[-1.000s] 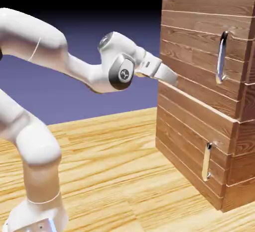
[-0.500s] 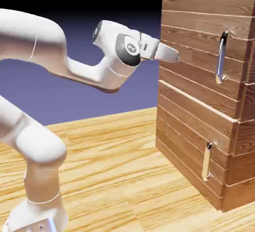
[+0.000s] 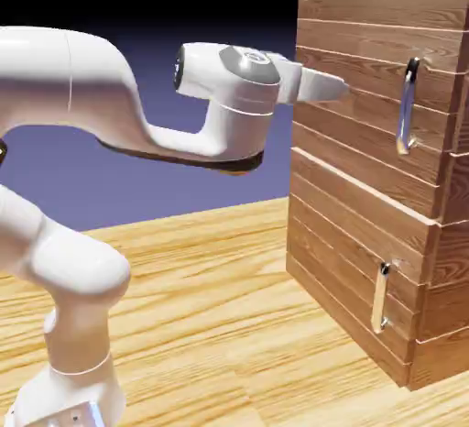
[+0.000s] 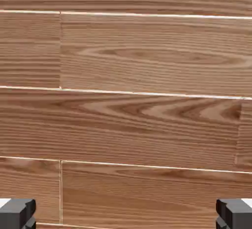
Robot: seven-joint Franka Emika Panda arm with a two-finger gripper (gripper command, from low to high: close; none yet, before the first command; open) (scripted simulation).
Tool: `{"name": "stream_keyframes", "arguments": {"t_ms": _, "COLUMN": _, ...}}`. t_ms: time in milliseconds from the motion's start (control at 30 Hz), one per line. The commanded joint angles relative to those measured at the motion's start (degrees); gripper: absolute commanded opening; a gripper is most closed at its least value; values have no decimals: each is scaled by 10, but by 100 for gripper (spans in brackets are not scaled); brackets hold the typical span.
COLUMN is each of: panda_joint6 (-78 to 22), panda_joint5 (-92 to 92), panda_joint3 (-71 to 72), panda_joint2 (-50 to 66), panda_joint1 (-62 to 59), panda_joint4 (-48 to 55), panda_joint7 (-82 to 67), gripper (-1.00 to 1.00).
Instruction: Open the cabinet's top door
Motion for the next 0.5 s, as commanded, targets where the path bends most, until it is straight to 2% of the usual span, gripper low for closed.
{"name": "stream_keyframes", "arguments": {"t_ms": 0, "panda_joint6": 0, "panda_joint5": -25, "panda_joint3": -9, "panda_joint2": -3, "panda_joint1": 8, "panda_joint4": 6, "panda_joint7": 19, "gripper": 0}}
{"name": "stream_keyframes", "arguments": {"t_ms": 467, "panda_joint6": 6, "panda_joint5": -374, "panda_joint3": -137, "panda_joint2": -37, "panda_joint1": 118, "panda_joint4": 89, "panda_joint7": 287, "gripper": 0}}
